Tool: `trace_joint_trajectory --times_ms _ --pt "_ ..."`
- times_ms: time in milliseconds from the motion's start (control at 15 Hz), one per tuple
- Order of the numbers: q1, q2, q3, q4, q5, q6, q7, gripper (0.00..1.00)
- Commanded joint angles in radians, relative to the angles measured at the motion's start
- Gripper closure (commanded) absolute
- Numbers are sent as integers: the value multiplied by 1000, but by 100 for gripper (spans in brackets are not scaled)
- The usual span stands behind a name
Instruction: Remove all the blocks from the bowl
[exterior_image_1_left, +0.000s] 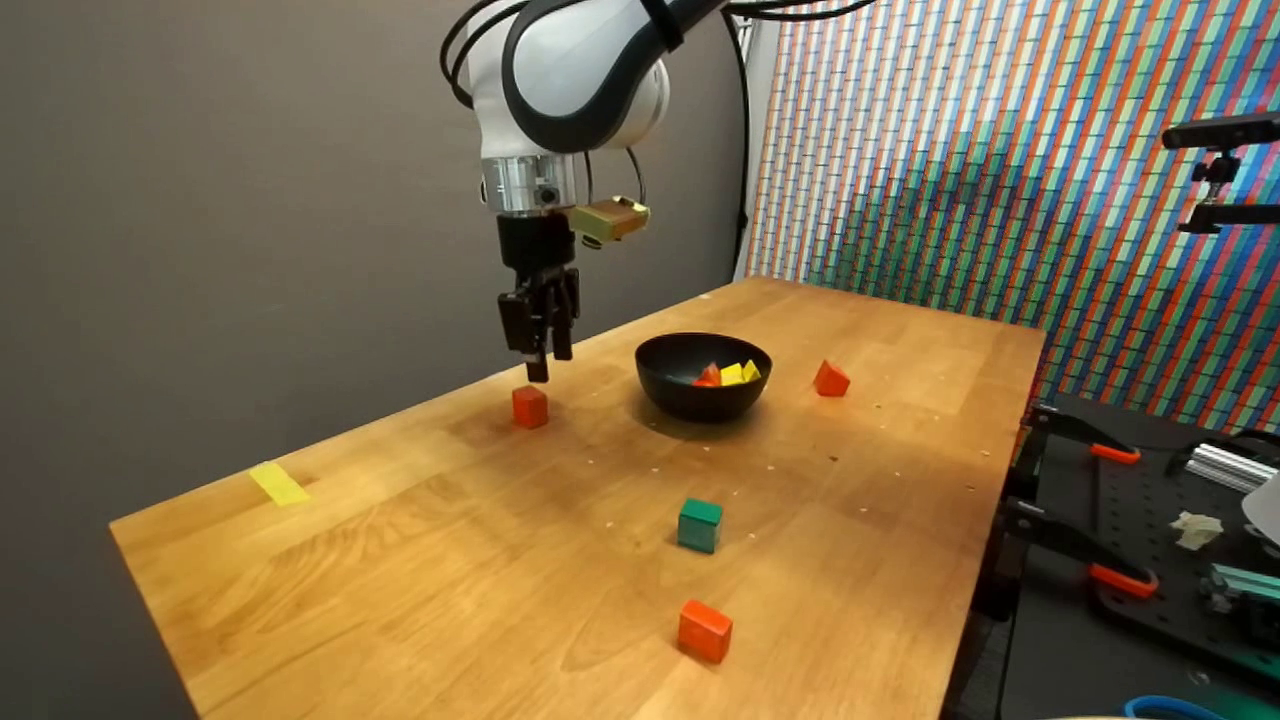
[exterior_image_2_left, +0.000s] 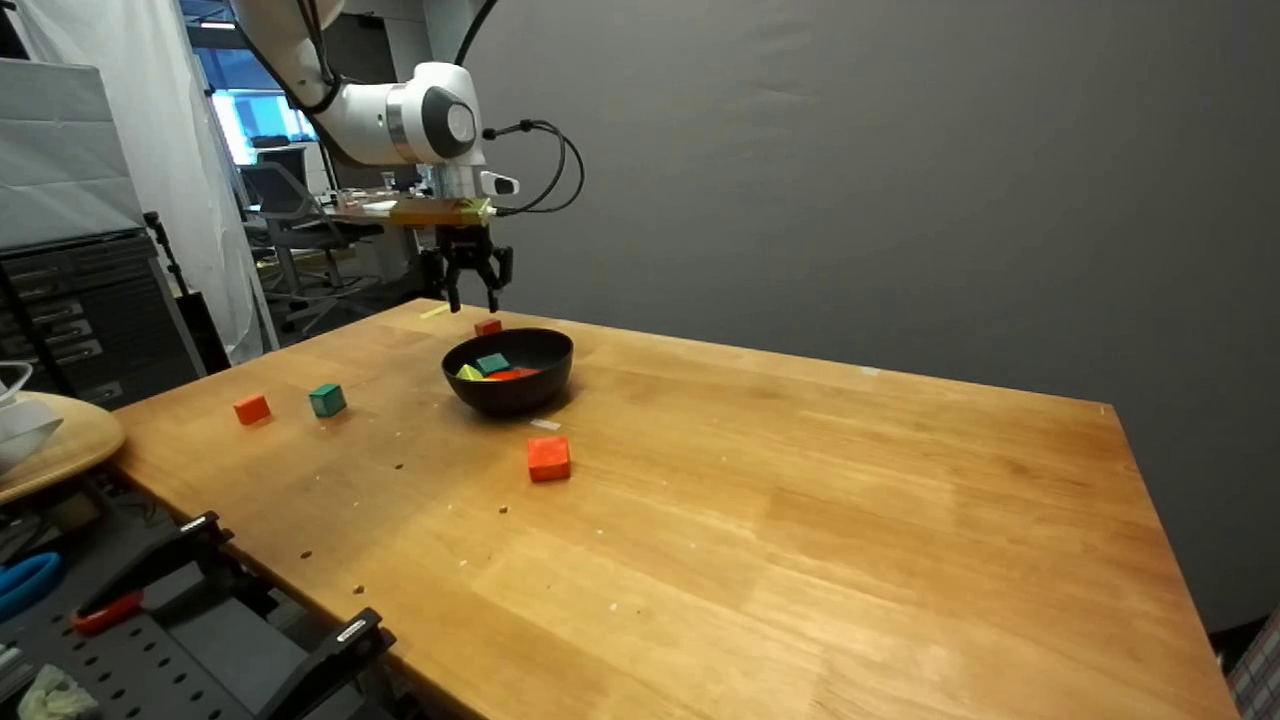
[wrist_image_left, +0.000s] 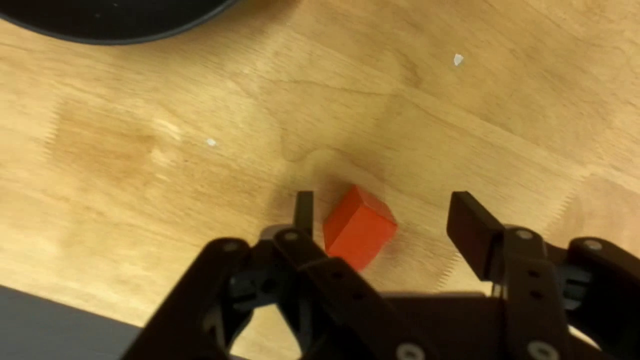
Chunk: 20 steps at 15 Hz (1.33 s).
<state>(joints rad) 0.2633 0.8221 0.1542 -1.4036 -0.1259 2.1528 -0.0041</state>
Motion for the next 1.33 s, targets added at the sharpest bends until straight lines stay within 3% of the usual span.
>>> trace_joint_trajectory --times_ms 0,267,533,867,1133,1267 --pt "-19 -122 -16 -44 25 -116 3 1" --pt "-67 -242 -45 -144 36 -196 32 0" --pt "-131 -274 -47 -241 82 -205 -15 0" --pt "-172 -242 -50 -338 113 -140 -47 0" --pt "-158 -215 -52 -387 97 -7 -27 12" --pt "-151 -198 -52 -399 93 40 -25 13"
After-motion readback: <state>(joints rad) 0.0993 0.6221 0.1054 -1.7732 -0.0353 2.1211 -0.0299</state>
